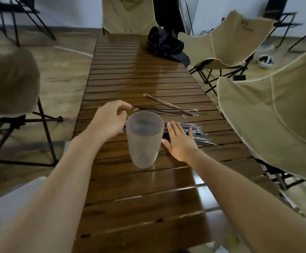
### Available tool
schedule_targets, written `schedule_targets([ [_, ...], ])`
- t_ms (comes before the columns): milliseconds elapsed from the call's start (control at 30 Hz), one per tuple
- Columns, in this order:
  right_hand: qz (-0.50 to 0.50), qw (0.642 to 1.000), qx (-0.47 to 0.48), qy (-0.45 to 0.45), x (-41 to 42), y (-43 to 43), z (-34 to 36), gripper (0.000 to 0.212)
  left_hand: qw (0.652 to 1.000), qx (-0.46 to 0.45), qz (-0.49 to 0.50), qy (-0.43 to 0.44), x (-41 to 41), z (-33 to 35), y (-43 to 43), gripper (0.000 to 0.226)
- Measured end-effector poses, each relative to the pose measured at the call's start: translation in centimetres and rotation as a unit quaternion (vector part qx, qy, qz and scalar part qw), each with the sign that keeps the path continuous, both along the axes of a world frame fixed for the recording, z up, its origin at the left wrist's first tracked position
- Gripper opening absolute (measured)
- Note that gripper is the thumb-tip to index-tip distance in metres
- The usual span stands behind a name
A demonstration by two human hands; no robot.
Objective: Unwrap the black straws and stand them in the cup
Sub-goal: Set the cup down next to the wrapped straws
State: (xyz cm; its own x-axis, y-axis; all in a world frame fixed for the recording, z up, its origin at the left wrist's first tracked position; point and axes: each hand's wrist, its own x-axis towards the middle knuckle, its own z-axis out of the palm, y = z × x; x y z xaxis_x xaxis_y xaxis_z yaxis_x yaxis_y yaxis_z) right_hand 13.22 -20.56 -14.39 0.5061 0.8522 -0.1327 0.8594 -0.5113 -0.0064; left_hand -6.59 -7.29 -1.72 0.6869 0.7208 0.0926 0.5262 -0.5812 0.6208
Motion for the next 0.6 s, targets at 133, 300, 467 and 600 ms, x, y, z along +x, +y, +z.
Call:
schedule_targets([
  [133, 0.001, 1.000, -0.006, -0.013, -0.4, -1.8, 1.3, 0.076, 1.000, -0.003, -0.012, 0.022, -0.6, 2.2, -2.1, 0.032],
  [300, 0.002, 1.000, 0.003, -0.003, 1.7, -0.8, 2.1, 0.098, 0.991, -0.036, -0.118, 0.056, 0.0, 4.2, -4.1, 0.080],
  [467, 0.019, 0.999, -0.033, 0.008, 5.0, 2.9, 2.1, 0.121, 0.973, 0.088, -0.108, 0.185, 2.0, 1.8, -5.1, 0.102],
  [600, 0.062, 0.996, -0.052, 0.032, 7.9, 5.8, 1.8, 0.138, 0.985, 0.083, -0.055, 0.139, 3.1, 1.0, -2.1, 0.090],
])
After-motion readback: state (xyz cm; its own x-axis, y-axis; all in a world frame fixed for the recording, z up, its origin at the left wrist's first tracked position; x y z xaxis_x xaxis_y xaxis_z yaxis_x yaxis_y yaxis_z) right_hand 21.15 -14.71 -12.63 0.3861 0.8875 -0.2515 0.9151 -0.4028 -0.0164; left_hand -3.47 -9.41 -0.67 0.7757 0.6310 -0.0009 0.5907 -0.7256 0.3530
